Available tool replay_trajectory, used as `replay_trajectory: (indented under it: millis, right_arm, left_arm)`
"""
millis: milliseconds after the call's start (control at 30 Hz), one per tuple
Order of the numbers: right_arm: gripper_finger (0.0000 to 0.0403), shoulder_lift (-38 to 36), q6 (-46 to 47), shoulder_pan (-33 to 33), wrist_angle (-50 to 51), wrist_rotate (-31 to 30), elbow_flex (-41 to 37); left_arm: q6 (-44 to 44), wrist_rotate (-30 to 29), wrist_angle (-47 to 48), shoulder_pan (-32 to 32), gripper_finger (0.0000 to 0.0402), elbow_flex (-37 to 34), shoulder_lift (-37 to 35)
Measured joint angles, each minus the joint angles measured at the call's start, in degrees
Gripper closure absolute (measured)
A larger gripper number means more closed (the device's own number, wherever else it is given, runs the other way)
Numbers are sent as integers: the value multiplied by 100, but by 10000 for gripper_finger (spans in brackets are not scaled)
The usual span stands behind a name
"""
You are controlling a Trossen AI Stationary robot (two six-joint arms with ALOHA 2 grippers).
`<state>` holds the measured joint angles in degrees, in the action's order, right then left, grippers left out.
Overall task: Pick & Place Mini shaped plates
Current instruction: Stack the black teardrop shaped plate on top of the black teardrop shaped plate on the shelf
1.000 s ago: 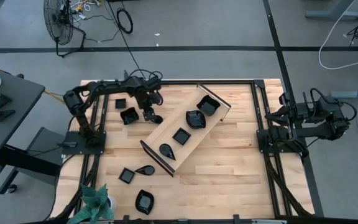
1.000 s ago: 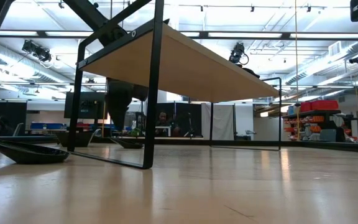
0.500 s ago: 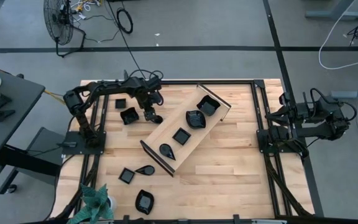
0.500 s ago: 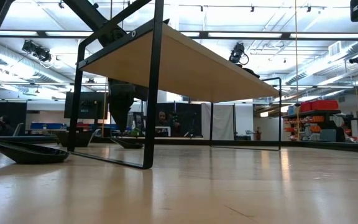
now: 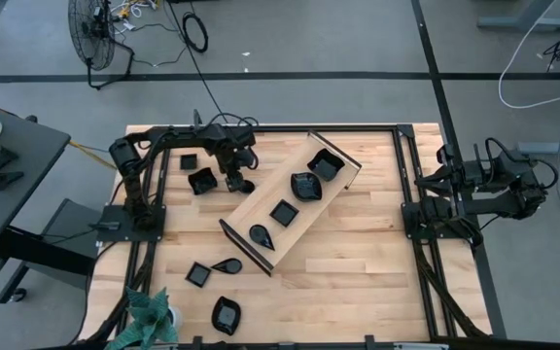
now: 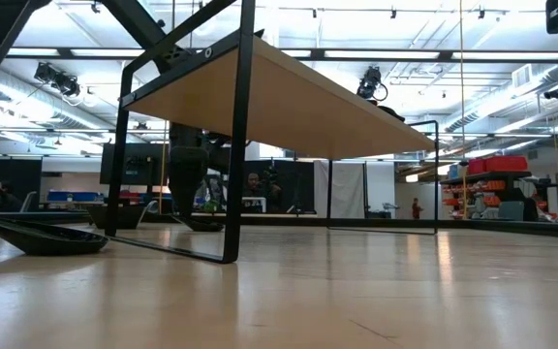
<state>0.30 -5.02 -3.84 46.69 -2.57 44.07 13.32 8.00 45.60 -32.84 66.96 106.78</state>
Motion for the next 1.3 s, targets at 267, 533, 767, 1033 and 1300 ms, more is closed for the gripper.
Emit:
replay_trajectory:
  millis: [267, 533, 767, 1033, 1300]
  right_arm:
    - [392, 0, 0, -1, 1, 0, 2]
    - [392, 0, 0, 0, -1, 0, 2]
    - [392, 0, -1, -1, 0, 0, 1]
    - [392, 0, 0, 0, 1, 0, 1]
    - [392, 0, -1, 0, -1, 0, 2]
  left_arm:
    - [132, 100, 61, 6, 248, 0, 22]
    - [131, 125, 74, 6, 301, 0, 20]
    - [127, 125, 71, 8, 348, 0, 18]
    - [85, 128, 73, 8, 389, 0, 15]
    - [84, 132, 86, 7, 398, 0, 12]
